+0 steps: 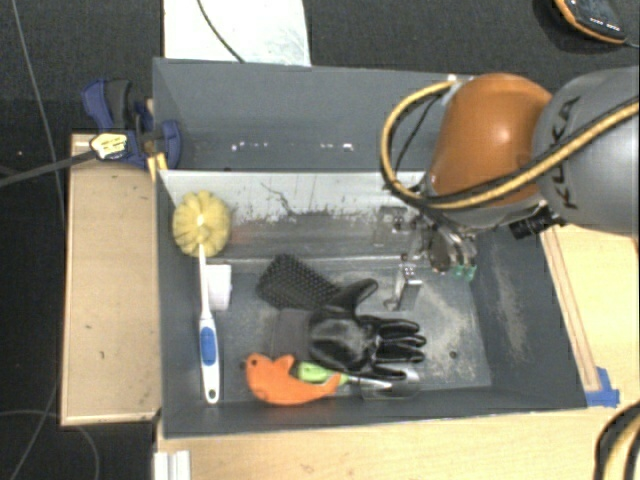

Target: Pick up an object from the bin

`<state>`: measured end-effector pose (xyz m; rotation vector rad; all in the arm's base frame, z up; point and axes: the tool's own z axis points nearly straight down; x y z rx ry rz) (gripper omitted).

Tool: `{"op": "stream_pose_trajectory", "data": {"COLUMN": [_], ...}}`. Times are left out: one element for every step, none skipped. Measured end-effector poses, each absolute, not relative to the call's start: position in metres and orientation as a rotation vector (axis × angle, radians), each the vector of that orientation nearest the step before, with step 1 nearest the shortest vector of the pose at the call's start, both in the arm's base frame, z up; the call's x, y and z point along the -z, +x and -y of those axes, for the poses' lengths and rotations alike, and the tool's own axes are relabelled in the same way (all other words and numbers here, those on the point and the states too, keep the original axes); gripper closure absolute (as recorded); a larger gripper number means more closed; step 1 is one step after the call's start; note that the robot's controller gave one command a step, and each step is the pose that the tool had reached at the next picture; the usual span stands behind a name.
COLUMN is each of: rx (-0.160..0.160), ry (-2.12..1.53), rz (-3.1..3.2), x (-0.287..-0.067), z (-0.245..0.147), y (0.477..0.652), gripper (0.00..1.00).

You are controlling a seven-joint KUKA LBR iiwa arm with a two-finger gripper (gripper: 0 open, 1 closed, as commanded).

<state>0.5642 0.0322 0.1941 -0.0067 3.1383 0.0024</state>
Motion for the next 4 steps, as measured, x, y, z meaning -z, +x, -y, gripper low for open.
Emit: {"op": "stream_pose_trajectory", "data": {"rx": [-0.002, -0.002, -0.002, -0.004], "ry": [-0.007, -0.602, -0.395, -0.254], "rz": [-3.138, -3.079, -3.105, -3.126], "x": [-0.194, -0.264, -0.197, -0.194], "z": [-0.032, -0.048, -0.040, -0.050], "y": [0.564, 0.547, 0.556, 0.546], "gripper": [0.00, 0.00, 0.00, 0.00]}}
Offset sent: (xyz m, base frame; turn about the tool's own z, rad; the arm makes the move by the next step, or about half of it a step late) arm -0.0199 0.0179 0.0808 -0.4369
